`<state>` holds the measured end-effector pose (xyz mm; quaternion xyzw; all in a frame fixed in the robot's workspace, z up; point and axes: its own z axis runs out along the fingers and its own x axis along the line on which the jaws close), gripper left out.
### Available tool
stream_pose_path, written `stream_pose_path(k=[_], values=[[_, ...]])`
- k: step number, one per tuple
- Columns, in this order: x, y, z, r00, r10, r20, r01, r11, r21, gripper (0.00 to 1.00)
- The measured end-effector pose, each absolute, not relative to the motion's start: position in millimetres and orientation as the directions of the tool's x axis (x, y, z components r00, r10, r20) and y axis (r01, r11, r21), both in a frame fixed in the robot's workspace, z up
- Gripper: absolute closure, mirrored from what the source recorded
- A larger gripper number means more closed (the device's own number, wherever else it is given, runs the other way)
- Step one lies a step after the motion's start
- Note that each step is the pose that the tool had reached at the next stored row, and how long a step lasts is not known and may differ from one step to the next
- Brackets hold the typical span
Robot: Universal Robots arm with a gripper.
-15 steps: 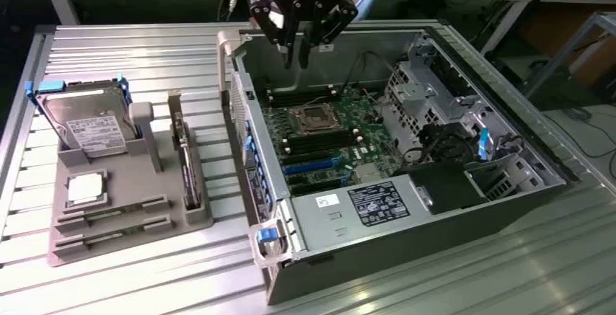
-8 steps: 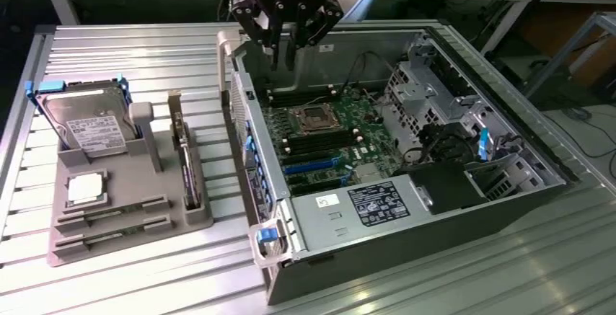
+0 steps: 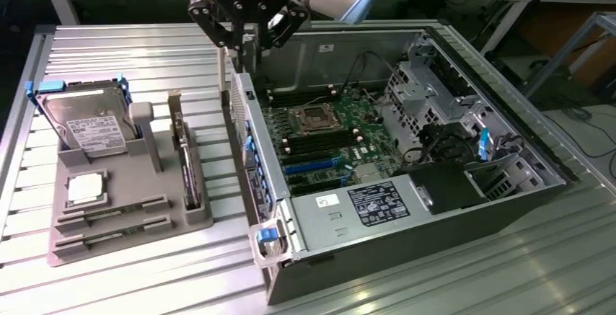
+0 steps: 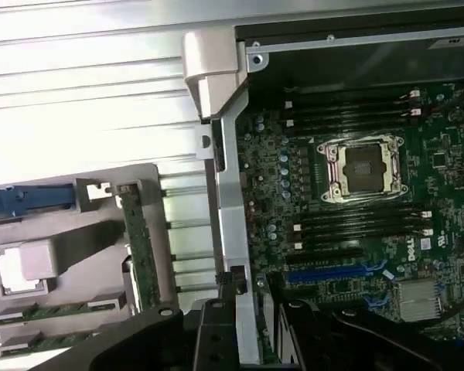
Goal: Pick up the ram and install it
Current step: 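Reach for the ram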
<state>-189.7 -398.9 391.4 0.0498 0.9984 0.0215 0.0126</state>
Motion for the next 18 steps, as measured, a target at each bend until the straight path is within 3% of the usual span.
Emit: stream_pose_path(k=[6, 18], values=[[-249.3, -399.3, 391.1, -0.995, 0.1, -0.023, 0.099, 0.994, 0.044, 0.71], [-341.4, -426.1, 383.2, -0.995, 0.1, -0.022, 0.099, 0.994, 0.044, 0.71]])
